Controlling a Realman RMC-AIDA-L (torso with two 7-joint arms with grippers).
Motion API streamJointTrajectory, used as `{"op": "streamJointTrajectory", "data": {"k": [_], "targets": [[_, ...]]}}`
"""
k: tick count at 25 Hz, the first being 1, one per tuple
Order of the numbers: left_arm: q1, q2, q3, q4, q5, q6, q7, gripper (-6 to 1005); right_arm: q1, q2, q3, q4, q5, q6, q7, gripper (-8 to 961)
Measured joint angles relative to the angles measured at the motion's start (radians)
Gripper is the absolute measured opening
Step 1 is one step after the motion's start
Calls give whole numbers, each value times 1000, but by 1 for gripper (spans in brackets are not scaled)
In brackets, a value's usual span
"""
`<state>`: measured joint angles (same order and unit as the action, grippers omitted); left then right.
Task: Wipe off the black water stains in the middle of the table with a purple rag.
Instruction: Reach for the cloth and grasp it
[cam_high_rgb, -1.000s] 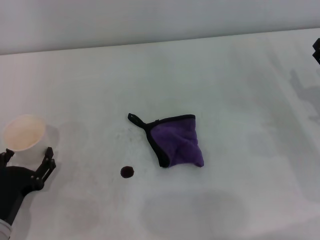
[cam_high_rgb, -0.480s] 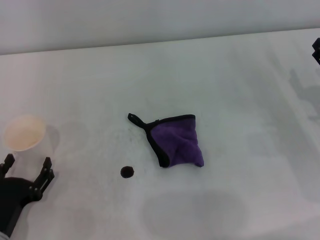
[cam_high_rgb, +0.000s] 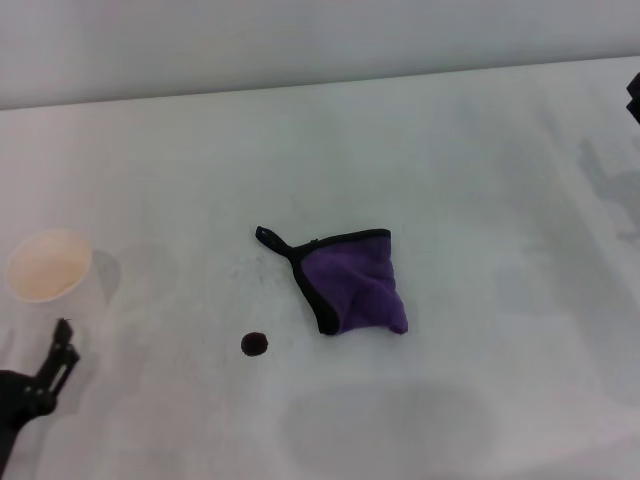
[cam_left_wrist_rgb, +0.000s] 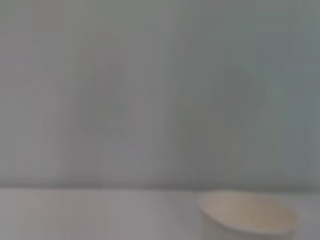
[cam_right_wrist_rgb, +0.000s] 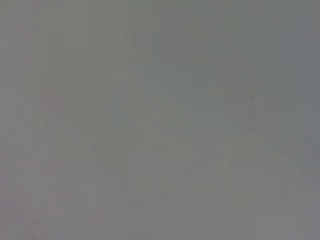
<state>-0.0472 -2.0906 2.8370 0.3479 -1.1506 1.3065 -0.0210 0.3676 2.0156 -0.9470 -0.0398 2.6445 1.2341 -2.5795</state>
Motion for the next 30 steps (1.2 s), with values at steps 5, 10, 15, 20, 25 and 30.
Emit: {"op": "streamJointTrajectory", "data": {"k": [5,10,15,20,25,30], "targets": [[22,4,-5,-17,-86,104,-43,892,-2,0,-35,5,-17,51,10,824],[2,6,-7,-58,-170,129,-44,892,-3,-9,-178,-52,-106,62,92,824],[-62,6,-7,-134,-200,110,-69,892,-9,-30,-255,-196,-281,5,274,824],[-151,9,-7,-201,-284,39,-225,892,-19,-30,-256,-486,-634,-123,648,824],[-212,9,-7,-243,-318,-8,-283,892,-22,-7,-305,-776,-975,-243,940,824],[-250,10,-7,-247,-399,-44,-302,892,17,-7,-376,-987,-1292,-254,1246,824]]}}
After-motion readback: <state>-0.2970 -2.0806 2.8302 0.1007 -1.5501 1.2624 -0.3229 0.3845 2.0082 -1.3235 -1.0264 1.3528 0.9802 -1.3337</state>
